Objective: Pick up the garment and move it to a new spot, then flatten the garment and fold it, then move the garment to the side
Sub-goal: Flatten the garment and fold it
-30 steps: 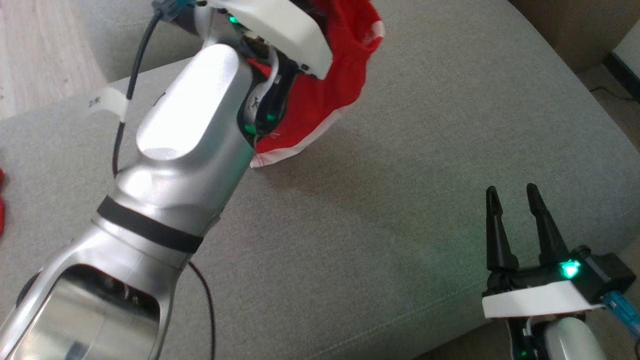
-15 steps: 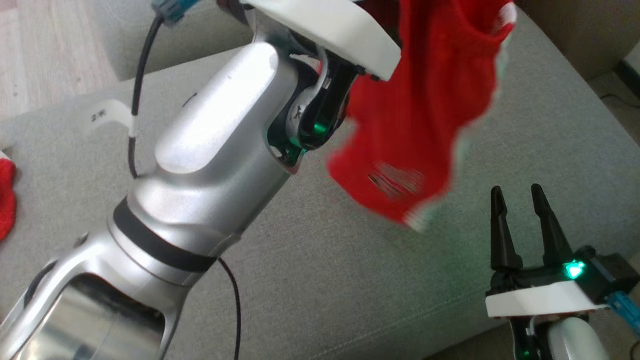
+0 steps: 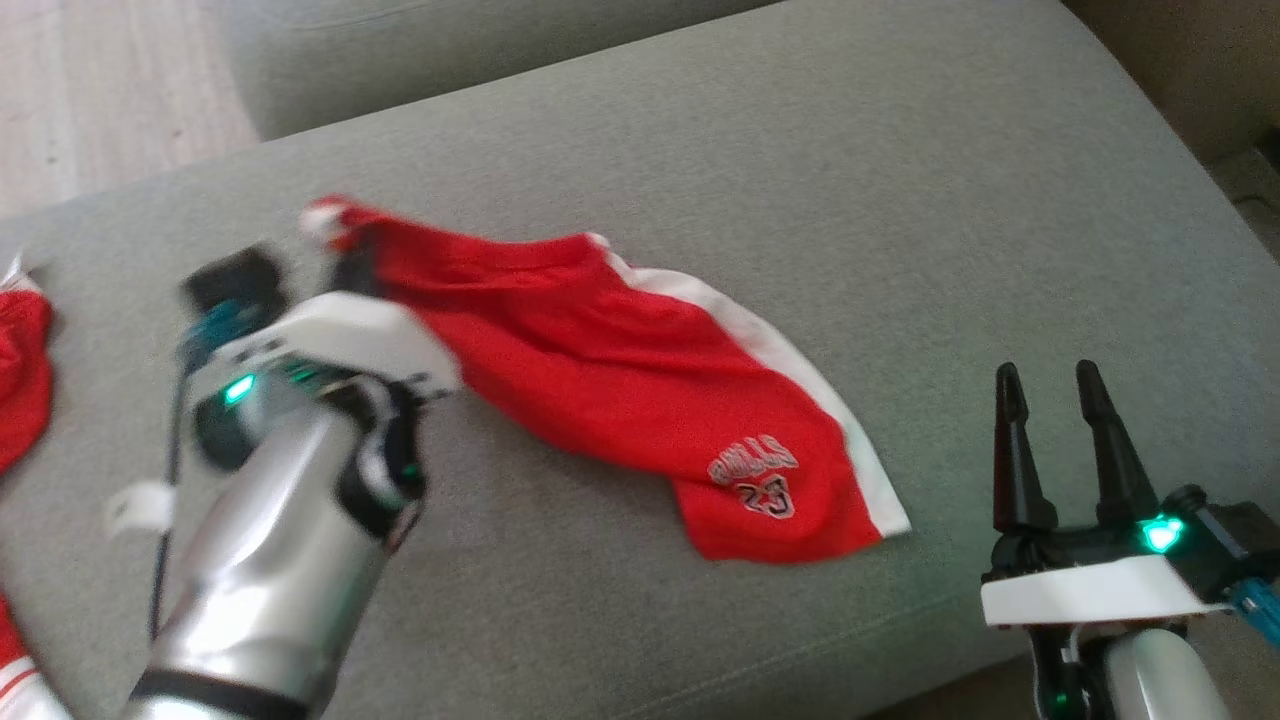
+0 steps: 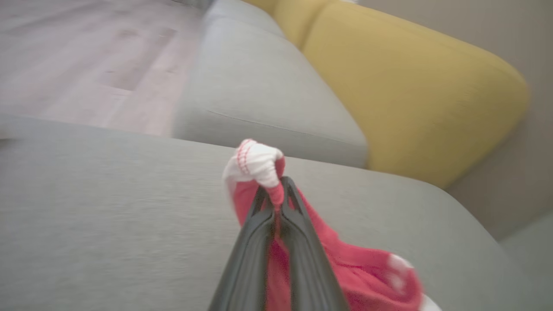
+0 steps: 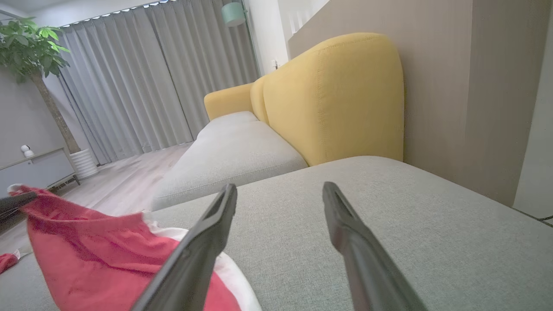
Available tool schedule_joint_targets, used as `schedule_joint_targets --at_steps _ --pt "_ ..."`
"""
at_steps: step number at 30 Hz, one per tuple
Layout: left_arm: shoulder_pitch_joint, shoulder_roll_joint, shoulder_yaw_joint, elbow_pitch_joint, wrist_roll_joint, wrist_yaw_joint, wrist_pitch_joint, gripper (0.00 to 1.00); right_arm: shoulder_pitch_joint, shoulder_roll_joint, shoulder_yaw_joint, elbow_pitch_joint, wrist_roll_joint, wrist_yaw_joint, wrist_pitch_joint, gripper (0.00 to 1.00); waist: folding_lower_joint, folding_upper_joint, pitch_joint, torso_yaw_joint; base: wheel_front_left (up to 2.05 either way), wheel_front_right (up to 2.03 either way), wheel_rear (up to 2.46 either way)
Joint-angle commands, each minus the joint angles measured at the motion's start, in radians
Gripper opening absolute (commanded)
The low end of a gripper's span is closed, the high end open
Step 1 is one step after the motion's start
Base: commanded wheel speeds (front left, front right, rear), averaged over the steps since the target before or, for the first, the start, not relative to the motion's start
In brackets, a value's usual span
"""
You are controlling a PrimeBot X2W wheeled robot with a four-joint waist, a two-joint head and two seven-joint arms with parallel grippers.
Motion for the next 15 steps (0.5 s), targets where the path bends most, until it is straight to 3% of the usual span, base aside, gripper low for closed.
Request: schedule_joint_targets --at_steps 1,3,6,11,15 --pt "-0.008 0.019 0.129 -0.048 0.058 0.043 -0.012 0.0 -0.016 -0.007 0.014 -0.034 -0.005 0.008 -0.006 1.0 0.0 0.0 -0.003 0.02 0.0 0.0 0.0" --pt "0.058 0.002 0.209 -0.061 0.119 0.075 -0.012 0.0 -0.01 -0.007 0.015 -0.035 -0.014 0.008 -0.006 1.0 0.0 0.0 -0.004 0.039 0.0 0.0 0.0" --pt "0.139 -0.039 0.306 -0.075 0.198 0.086 -0.012 0.0 -0.009 -0.007 0.021 -0.035 -0.025 0.008 -0.006 1.0 0.0 0.0 -0.006 0.066 0.0 0.0 0.0" --pt "0.235 -0.103 0.409 -0.061 0.254 0.05 -0.012 0.06 -0.014 -0.007 0.024 -0.035 -0.04 0.008 -0.006 1.0 0.0 0.0 -0.013 0.102 0.0 0.0 0.0" --pt "0.292 -0.119 0.444 -0.037 0.275 0.019 -0.012 0.32 -0.006 -0.007 0.028 -0.033 -0.048 0.008 -0.006 1.0 0.0 0.0 -0.025 0.123 0.0 0.0 0.0"
